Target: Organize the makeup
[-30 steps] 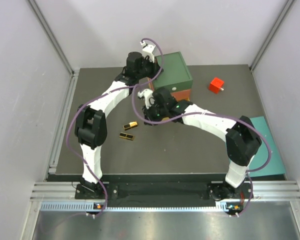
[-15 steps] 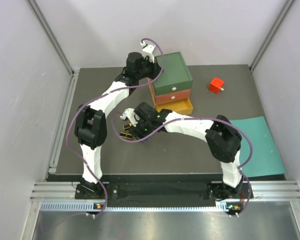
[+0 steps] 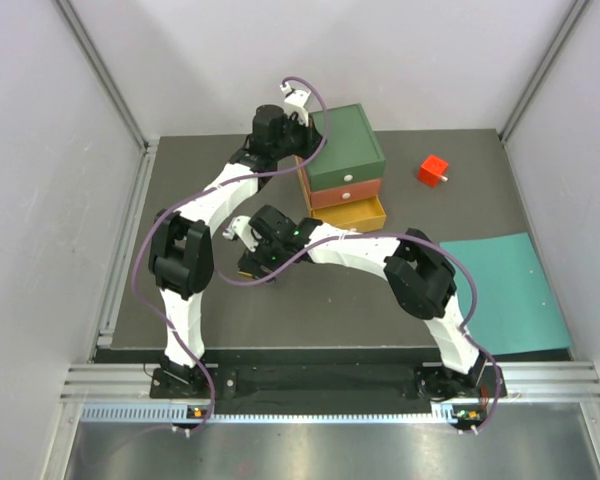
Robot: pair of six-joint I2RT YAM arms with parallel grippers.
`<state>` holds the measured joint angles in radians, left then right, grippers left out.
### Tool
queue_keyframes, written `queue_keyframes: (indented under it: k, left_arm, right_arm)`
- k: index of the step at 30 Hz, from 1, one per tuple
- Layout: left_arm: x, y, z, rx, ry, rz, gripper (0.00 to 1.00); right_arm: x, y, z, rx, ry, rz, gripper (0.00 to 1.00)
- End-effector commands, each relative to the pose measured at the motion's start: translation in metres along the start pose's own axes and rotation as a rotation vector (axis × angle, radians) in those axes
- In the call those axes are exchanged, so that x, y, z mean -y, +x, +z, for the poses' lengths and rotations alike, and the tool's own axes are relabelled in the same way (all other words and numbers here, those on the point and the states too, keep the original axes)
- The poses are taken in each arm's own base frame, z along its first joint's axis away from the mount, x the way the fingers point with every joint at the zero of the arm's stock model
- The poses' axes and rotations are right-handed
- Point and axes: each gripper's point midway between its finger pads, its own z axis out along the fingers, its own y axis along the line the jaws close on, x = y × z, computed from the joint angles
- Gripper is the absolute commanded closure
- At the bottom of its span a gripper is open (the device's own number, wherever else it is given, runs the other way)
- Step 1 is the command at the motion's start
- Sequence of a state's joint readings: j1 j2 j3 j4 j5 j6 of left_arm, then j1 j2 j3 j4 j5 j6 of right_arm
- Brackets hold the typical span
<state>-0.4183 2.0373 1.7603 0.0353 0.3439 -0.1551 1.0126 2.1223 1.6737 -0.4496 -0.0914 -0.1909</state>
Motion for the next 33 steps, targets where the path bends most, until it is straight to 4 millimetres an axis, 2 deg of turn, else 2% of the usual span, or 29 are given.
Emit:
queue_keyframes:
  k: [1, 9, 12, 17, 20, 21, 23, 24, 27, 30, 33]
  left_arm:
    - [-0.035, 0.169, -0.03, -0.506, -0.137, -0.162, 1.0]
    - [-0.035, 0.169, -0.03, -0.509, -0.136, -0.164, 1.0]
    - [-0.035, 0.17, -0.031, -0.512, -0.135, -0.162, 1.0]
    - [-0.035, 0.171, -0.031, -0.513, -0.136, -0.164, 1.0]
    - [-0.035, 0.173, -0.031, -0.516, -0.136, -0.165, 1.0]
    - [-0.035, 0.173, -0.031, -0.516, -0.135, -0.165, 1.0]
    - [-0.035, 0.174, -0.032, -0.519, -0.135, -0.166, 1.0]
    - [-0.035, 0.172, -0.032, -0.515, -0.136, -0.164, 1.0]
    - [-0.036, 0.172, -0.032, -0.516, -0.141, -0.164, 1.0]
    - [-0.036, 0.171, -0.032, -0.51, -0.143, -0.159, 1.0]
    - [-0.037, 0.17, -0.031, -0.507, -0.143, -0.156, 1.0]
  right_arm:
    - [0.004, -0.028, -0.001, 0.068, 0.04, -0.026, 0.15]
    - [-0.001, -0.035, 0.016, 0.081, 0.004, 0.003, 0.13]
    - [-0.008, -0.035, 0.022, 0.083, -0.042, 0.017, 0.16]
    - [-0.016, -0.023, 0.032, 0.055, -0.082, 0.038, 0.24]
    - [-0.02, -0.021, 0.034, 0.055, -0.11, 0.046, 0.38]
    - [-0.022, -0.02, 0.035, 0.051, -0.121, 0.048, 0.49]
    - [-0.022, -0.019, 0.036, 0.049, -0.131, 0.057, 0.61]
    - [-0.022, -0.017, 0.036, 0.041, -0.132, 0.058, 0.72]
    - [-0.02, -0.014, 0.036, 0.027, -0.124, 0.057, 0.88]
    - [-0.018, -0.003, 0.035, -0.012, -0.114, 0.05, 1.0]
    - [-0.016, 0.013, 0.033, -0.061, -0.103, 0.043, 1.0]
